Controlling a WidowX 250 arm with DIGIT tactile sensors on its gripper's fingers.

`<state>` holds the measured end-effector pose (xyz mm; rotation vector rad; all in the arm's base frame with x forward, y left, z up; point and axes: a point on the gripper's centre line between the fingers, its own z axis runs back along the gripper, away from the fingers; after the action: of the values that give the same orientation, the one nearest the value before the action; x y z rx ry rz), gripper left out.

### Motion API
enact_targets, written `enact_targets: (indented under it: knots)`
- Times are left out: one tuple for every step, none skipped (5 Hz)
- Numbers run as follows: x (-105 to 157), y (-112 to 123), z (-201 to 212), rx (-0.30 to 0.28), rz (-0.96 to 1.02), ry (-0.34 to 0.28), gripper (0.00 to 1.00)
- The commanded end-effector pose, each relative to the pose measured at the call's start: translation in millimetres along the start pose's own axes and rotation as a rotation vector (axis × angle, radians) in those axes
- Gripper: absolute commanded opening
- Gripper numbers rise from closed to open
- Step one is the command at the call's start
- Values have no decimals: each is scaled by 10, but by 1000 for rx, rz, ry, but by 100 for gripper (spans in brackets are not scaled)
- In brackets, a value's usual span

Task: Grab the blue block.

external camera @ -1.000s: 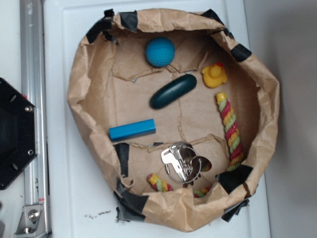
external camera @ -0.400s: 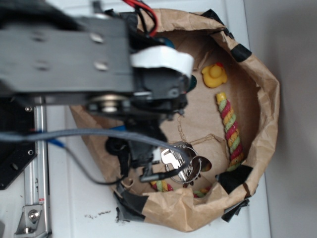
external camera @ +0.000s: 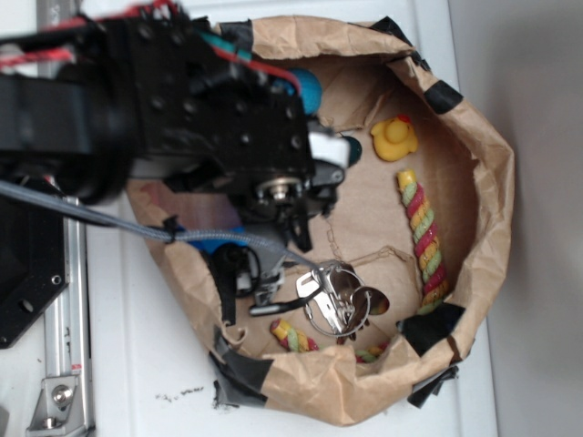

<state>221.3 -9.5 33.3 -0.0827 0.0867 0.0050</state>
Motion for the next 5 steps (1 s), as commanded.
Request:
enact_targets:
  knots:
    - [-134,-195,-258,16,-8,7,0]
    - [-9,-48,82,45,-17,-96,0]
    - [130,66,624,97,-55,-217,0]
    - [155,188,1152,80,-48,-285,0]
    - [266,205,1349,65,-64,-229,0]
